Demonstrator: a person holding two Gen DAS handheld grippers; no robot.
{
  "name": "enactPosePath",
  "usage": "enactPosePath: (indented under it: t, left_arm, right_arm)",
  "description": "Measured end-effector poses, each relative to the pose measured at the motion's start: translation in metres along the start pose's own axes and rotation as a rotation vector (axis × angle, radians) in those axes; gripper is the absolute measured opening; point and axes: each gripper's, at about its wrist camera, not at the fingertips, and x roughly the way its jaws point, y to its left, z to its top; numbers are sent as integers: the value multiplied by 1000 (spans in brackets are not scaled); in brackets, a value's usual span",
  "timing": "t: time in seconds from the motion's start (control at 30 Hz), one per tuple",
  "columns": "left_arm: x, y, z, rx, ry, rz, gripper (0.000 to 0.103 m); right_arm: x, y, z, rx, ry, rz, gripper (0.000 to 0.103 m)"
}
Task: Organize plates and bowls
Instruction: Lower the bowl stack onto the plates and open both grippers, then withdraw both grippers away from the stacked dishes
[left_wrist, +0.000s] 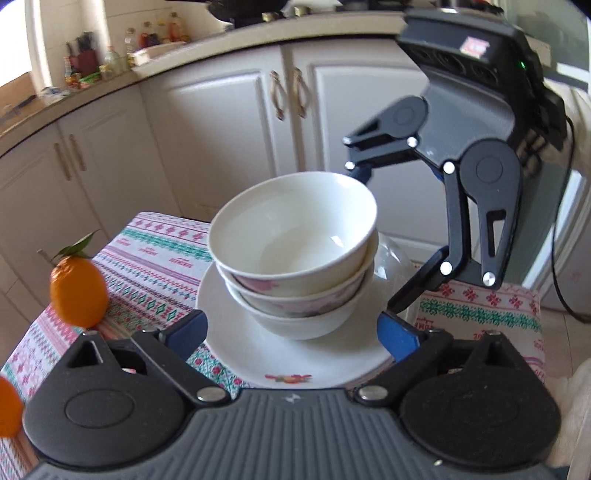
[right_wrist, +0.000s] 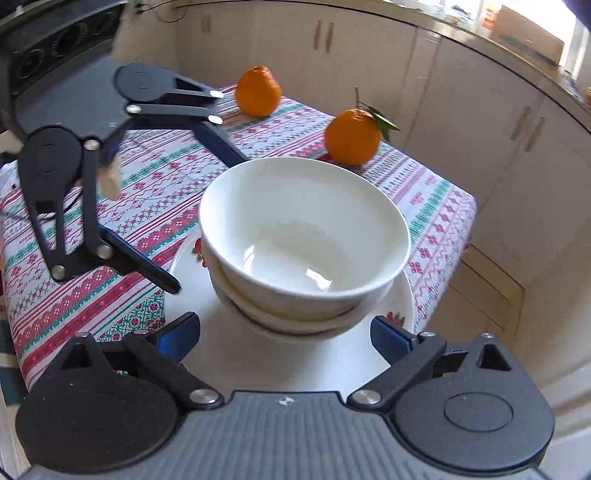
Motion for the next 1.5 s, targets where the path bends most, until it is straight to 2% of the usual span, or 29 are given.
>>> enactPosePath:
  t: [0.1,0.2,0.3,0.4,0.5,0.57,0.63,0.73,0.97,1.17,1.5]
  left_arm:
    - [-26,-14,-10,-66,-87,122,103]
    - [-46,-29,-15,-155,-136,229,102]
    - [-59,-39,-13,-271,-120,343,102]
    - [-73,-42,-8,-384,-95,414,102]
    - [-82,-41,-5,-465,-51,470,102]
    - [-90,-40,-5,-509,-46,470,102]
    - [-102,-45,-7,-526,-85,468,102]
    - [-114,-50,-5,-534,-101,501,102]
    - [-129,-56,-3,-555,-145,540,102]
    - [-129,-58,-4,-560,-135,566,102]
    - [-128,-57,-4,-577,-129,558,102]
  right_arm:
    - [-15,12,-8,99,-29,-79,103]
    - [-29,25,-14,258,-41,-209,103]
    - [-47,40,-16,415,-73,-345,103]
    - [-61,57,-15,570,-107,-454,103]
    - [-74,71,-13,644,-140,-494,103]
    - [-82,80,-9,656,-171,-506,103]
    - [-87,89,-6,643,-181,-524,103]
    - [-92,98,-1,624,-191,-556,103]
    - [-100,111,8,592,-224,-570,103]
    - [-97,113,10,595,-219,-573,103]
    - [-97,114,10,603,-218,-582,103]
